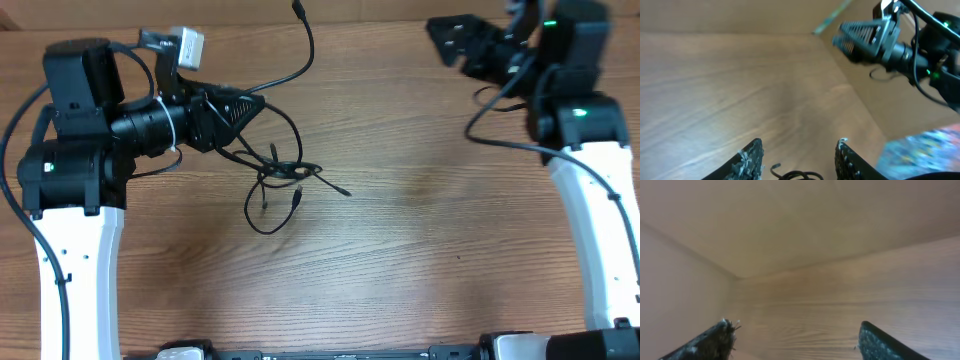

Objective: Untangle cables

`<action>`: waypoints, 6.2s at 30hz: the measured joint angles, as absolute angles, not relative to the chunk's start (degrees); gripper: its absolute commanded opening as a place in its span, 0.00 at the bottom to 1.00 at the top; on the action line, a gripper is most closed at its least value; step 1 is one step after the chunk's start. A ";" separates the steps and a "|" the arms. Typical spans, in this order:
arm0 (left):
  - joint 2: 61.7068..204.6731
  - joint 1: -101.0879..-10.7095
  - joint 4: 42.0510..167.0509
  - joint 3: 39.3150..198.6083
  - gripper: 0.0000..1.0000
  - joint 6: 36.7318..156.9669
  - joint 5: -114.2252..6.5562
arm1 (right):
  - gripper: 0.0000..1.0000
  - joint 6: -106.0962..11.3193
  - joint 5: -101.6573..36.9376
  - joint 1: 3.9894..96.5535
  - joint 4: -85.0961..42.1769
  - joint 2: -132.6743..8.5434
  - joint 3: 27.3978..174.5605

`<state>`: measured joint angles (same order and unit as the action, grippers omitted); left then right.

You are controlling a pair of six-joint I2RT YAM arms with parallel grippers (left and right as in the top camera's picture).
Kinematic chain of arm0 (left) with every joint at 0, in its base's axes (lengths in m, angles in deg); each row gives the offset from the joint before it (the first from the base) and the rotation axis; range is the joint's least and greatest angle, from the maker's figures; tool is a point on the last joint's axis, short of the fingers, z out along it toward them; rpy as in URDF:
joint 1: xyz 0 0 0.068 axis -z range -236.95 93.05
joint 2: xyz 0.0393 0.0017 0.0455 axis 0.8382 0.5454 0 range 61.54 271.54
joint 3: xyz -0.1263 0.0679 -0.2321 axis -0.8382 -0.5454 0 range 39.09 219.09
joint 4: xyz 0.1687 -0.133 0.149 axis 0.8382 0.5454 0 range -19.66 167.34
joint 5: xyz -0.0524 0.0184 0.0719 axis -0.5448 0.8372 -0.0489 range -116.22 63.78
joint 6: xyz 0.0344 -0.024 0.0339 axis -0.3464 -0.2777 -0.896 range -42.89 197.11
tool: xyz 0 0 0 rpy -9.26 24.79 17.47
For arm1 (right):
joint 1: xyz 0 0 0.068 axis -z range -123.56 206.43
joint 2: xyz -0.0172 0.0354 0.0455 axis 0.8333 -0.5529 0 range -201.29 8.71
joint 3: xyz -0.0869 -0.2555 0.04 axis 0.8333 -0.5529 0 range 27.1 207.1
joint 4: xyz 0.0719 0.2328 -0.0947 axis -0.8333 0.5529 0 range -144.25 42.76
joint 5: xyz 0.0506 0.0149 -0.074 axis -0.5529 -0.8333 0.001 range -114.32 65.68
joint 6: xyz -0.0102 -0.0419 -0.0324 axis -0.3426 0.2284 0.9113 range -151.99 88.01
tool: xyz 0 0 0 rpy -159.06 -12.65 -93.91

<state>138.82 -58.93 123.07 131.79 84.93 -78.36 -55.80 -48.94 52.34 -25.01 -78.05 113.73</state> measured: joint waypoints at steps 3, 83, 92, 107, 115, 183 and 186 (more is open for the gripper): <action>138.82 -57.00 123.03 134.70 0.27 85.14 -73.88 | 1.00 -54.47 -42.53 47.57 -21.84 -78.05 113.73; 139.54 -68.72 123.71 137.80 0.17 115.53 -85.40 | 0.55 -10.08 -69.96 45.43 1.59 -78.45 114.41; 139.54 -64.04 123.73 137.80 0.43 115.53 -82.05 | 0.56 -0.86 -77.92 33.85 0.15 -78.45 114.41; 139.54 -60.52 123.73 137.80 0.43 115.50 -75.01 | 0.54 0.63 -80.65 26.66 -2.26 -78.45 114.41; 139.54 -55.98 123.84 137.82 0.43 115.50 -71.45 | 0.43 -7.57 -85.13 26.66 -14.76 -78.45 114.41; 139.89 -53.57 121.81 137.82 0.22 121.36 -67.52 | 0.71 -8.61 -72.15 22.85 2.86 -77.73 114.83; 139.89 -53.57 121.81 137.82 0.20 124.71 -67.04 | 0.74 -8.00 -72.24 22.85 1.89 -77.73 114.83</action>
<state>139.89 -53.57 121.81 137.82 124.71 -67.04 -8.00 -72.24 22.85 1.89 -77.73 114.83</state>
